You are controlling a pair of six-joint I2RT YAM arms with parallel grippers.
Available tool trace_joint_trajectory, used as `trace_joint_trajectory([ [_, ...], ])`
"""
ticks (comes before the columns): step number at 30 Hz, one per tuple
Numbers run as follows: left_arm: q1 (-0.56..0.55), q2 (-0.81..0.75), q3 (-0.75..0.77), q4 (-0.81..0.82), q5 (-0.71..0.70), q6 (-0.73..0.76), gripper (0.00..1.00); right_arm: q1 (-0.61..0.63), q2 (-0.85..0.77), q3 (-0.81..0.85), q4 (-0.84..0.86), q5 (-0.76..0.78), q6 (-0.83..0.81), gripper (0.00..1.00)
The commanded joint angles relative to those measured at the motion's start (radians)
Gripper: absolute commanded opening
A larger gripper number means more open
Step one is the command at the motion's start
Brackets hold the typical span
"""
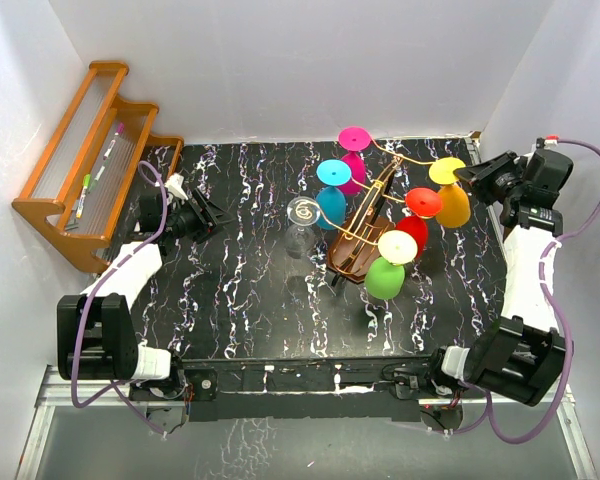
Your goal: Take the wine glass off the wine glass rack
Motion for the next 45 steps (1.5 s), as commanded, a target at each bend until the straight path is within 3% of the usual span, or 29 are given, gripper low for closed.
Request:
trace_joint_trajectory([
  [1,0.006,-0.008,-0.004,0.017,0.022,-0.006,0.53,-0.002,-0.037,0.057,-0.02,0.059,-0.033,0.08],
  [25,0.006,-0.015,-0.007,0.022,0.023,-0.008,0.53,-0.002,-0.044,-0.08,0.362,-0.048,0.218,0.08],
  [39,0.006,-0.014,-0.008,0.022,0.022,-0.007,0.53,0.079,0.027,-0.02,0.341,-0.177,0.181,0.08],
  [45,0.006,-0.014,-0.008,0.024,0.022,-0.009,0.53,0.084,-0.068,-0.022,0.234,-0.092,0.134,0.08],
])
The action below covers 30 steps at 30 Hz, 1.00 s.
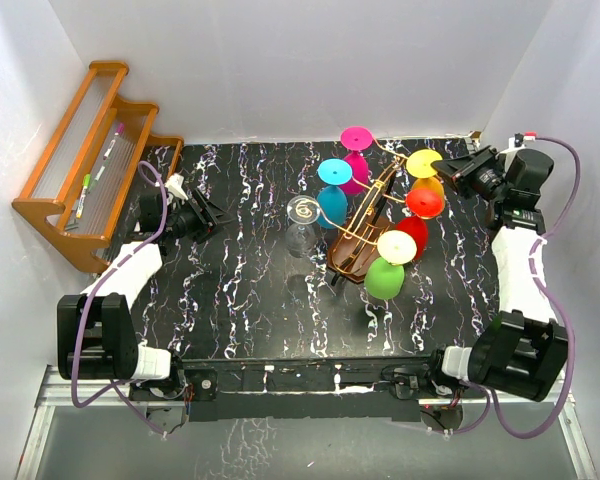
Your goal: Take the wine glass off the wine glass rack
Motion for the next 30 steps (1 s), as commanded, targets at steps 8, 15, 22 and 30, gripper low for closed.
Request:
trace_joint_trajectory([
  [8,0.007,-0.015,-0.009,0.028,0.029,-0.009,0.53,-0.002,-0.227,0.061,-0.207,0.236,-0.124,0.08],
  [15,0.006,-0.024,-0.01,0.023,0.027,-0.006,0.53,-0.002,-0.282,0.062,-0.291,0.358,-0.187,0.08],
  [22,0.006,-0.038,-0.002,0.004,0.01,0.009,0.53,0.015,-0.186,0.273,-0.221,0.352,-0.345,0.08],
  [30,0.005,-0.061,0.012,-0.03,-0.016,0.042,0.54,0.341,0.116,0.636,-0.205,0.455,-0.584,0.08],
])
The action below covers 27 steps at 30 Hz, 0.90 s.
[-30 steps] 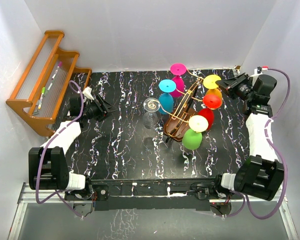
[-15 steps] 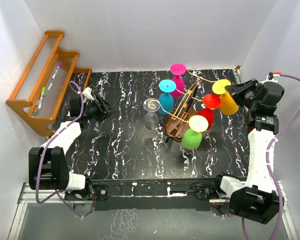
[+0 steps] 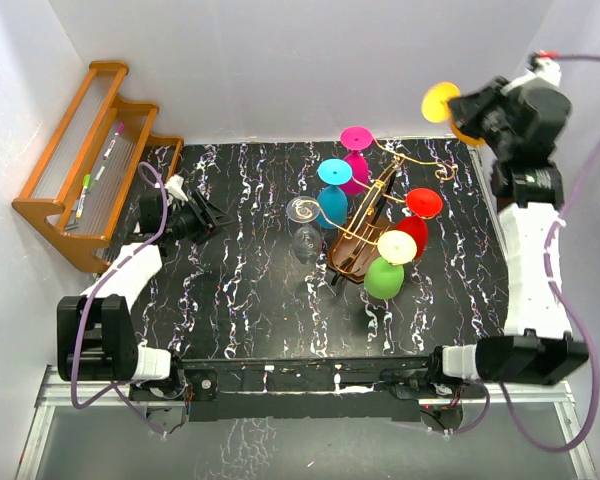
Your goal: Take the wine glass off the wine glass rack
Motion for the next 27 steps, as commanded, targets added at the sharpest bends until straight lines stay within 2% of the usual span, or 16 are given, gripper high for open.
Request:
trace_joint_trajectory([
  [1,0.006,-0.06,0.035,-0.051,-0.015,0.05,0.55,0.277,0.176,0.224,0.048,0.108,-0.253,0.08],
  [4,0.007,-0.08,0.13,-0.189,-0.083,0.124,0.57,0.56,0.293,0.361,0.048,0.293,-0.485,0.08],
  [6,0.007,-0.11,0.218,-0.283,-0.128,0.143,0.59,0.722,0.333,0.392,0.094,0.393,-0.641,0.08],
  [10,0.008,-0.21,0.396,-0.402,-0.199,0.129,0.65,0.909,0.357,0.353,0.214,0.425,-0.864,0.08],
  [13,0.011,-0.28,0.509,-0.516,-0.266,0.092,0.74,0.988,0.318,0.239,0.302,0.396,-0.958,0.08],
  [16,0.01,-0.344,0.566,-0.573,-0.236,0.041,0.79,1.042,0.241,0.085,0.408,0.29,-1.019,0.08],
  [22,0.011,-0.456,0.462,-0.54,0.003,-0.12,0.81,1.073,0.066,-0.254,0.65,0.027,-1.176,0.08],
  [24,0.011,-0.483,0.421,-0.519,0.075,-0.179,0.81,1.09,0.026,-0.367,0.727,0.015,-1.229,0.08],
  [27,-0.014,-0.499,0.405,-0.532,0.11,-0.235,0.81,1.121,0.009,-0.424,0.758,0.034,-1.291,0.08],
])
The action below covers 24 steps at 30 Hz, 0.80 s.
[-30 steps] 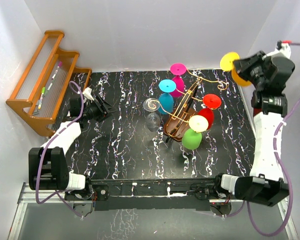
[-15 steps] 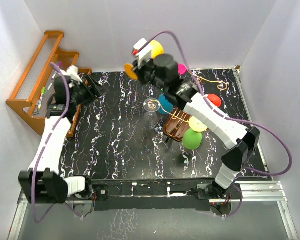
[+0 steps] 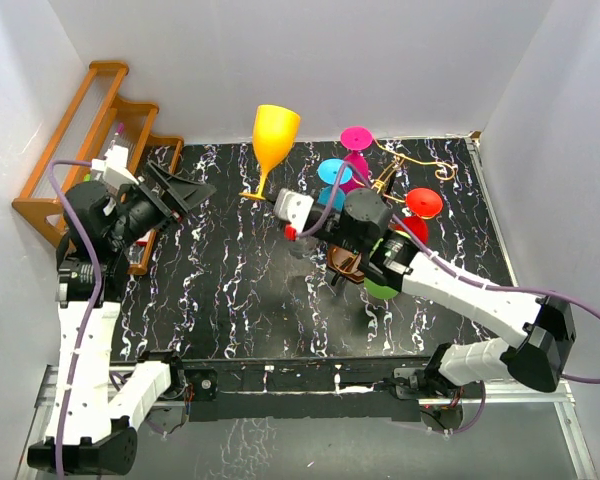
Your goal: Take the wine glass off the wine glass rack
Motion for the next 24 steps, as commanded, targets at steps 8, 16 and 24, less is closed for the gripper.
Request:
trace_joint_trajectory([
  [8,-0.038,-0.018,-0.1,0.061,0.189,-0.241,0.8,0.145,0.004,-0.12,0.271,0.092,-0.267,0.08],
  [16,-0.038,0.011,0.11,-0.163,-0.028,-0.04,0.78,0.198,0.006,-0.173,0.272,0.18,-0.339,0.08],
  [24,-0.041,0.104,0.387,-0.346,-0.219,0.159,0.77,0.349,-0.027,-0.382,0.301,0.309,-0.634,0.08],
])
